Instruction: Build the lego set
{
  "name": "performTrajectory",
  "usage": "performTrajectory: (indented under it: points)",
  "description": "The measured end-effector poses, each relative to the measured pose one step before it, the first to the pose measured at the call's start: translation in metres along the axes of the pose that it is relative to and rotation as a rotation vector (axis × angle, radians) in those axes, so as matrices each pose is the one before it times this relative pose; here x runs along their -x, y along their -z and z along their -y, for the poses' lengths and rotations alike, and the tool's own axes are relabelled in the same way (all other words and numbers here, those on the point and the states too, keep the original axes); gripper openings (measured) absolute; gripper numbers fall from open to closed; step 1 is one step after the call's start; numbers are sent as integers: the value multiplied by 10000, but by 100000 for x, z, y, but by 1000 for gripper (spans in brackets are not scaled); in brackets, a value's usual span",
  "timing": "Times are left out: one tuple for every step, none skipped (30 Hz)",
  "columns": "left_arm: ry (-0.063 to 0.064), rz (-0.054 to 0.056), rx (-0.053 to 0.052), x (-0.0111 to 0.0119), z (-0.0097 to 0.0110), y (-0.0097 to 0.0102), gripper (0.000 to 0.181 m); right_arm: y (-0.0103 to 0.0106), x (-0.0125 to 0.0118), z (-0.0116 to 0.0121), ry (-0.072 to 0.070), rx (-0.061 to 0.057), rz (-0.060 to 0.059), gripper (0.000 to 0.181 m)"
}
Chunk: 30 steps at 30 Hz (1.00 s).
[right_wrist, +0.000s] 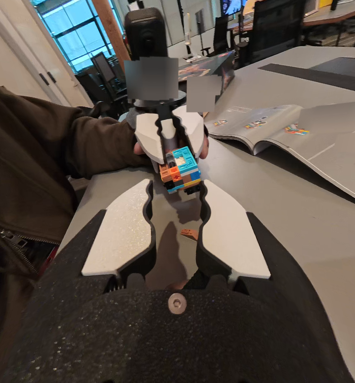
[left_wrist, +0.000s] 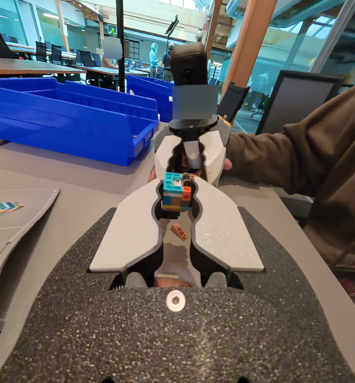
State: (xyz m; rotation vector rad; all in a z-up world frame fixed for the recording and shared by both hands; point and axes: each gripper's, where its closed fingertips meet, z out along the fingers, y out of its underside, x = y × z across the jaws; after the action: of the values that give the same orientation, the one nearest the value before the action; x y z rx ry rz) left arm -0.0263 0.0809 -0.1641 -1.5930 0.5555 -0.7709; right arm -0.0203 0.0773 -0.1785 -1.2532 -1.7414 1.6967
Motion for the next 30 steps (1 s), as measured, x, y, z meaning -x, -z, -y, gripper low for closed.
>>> performTrajectory:
  points:
    - [88, -79, -33, -59, 39, 17, 25, -153, 186, -29, 49, 5, 69, 42]
    - [48, -40, -76, -26, 84, 55, 25, -108, 27, -27, 39, 15, -35, 42]
    - [69, -58, -46, -34, 54, 36, 25, -33, -24, 26, 28, -16, -30, 41]
    - [93, -45, -46, 10, 53, 25, 25, 4, -72, 98, -32, -82, -39, 39]
    - [105, -53, -38, -6, 36, 17, 25, 23, -84, 110, -102, -92, -24, 37]
    - [105, -67, -40, -32, 38, 24, 25, 27, -79, 105, -145, -79, 5, 34]
    - [87, -36, -33, 19, 40, 29, 25, -2, -42, 90, -146, -71, 24, 33]
    - [53, -43, -31, 4, 31, 43, 25, -9, 10, 69, -125, -55, 39, 33]
    - [40, -51, -29, -33, 32, 34, 25, -15, 44, 44, -84, -41, 40, 33]
    - [36, -39, -8, -21, 14, 13, 25, -31, 48, 11, -49, -14, 33, 33]
    - [20, -30, 3, -24, -7, 5, 25, -20, 35, -22, -30, 10, 28, 33]
    - [13, -24, 13, -23, -22, -4, 25, -11, 32, -27, -10, 17, 24, 33]
    - [10, -23, 7, -14, -13, 0, 25, -5, 24, -14, 1, 12, 17, 33]
    - [19, -35, 9, -36, -16, 2, 25, -3, 13, -17, 1, 8, 17, 33]
    - [28, -32, 10, -24, -13, 4, 25, -12, 19, -13, 0, 13, 16, 33]
    - [28, -31, 7, -21, -20, 2, 25, -10, 14, -31, 3, 16, 7, 33]
    - [18, -33, 1, -34, -7, 11, 25, -14, 22, -13, 12, 15, 6, 33]
    - [18, -31, 3, -29, -9, -2, 25, -12, 22, -17, 17, 8, 8, 34]
    - [22, -27, 9, -33, -17, -6, 25, -6, 14, -15, 11, 8, 4, 34]
    - [17, -22, 1, -11, -4, 4, 25, -7, 7, -12, 4, 10, 6, 34]
    - [9, -16, 2, -17, -11, -5, 25, 1, 15, -4, 11, 5, -1, 34]
    - [7, -13, 1, -6, -8, 3, 25, -6, -1, -3, 14, 6, -8, 34]
    - [7, -9, 1, -9, 0, -5, 25, -3, -1, -9, 12, 2, -11, 34]
    - [7, -22, 7, -21, -16, -15, 25, -3, -4, 15, 18, -2, -14, 35]
    - [12, -70, 37, -106, -49, -31, 25, 2, -11, 5, 25, -9, -27, 36]
    - [3, -35, 38, -64, -64, -33, 25, -10, -27, -9, 28, 6, -36, 39]
    - [-22, 1, 19, -28, -27, -28, 25, -13, -5, -15, 28, 9, -26, 40]
    - [-5, -1, 6, -3, -9, -4, 25, -8, -23, -1, 26, -3, -39, 41]
    - [8, -11, 5, -5, -1, -9, 25, -5, 4, 7, 31, -2, -17, 41]
    - [10, -14, 9, -8, -17, -5, 25, -23, 21, 4, 45, -9, -7, 41]
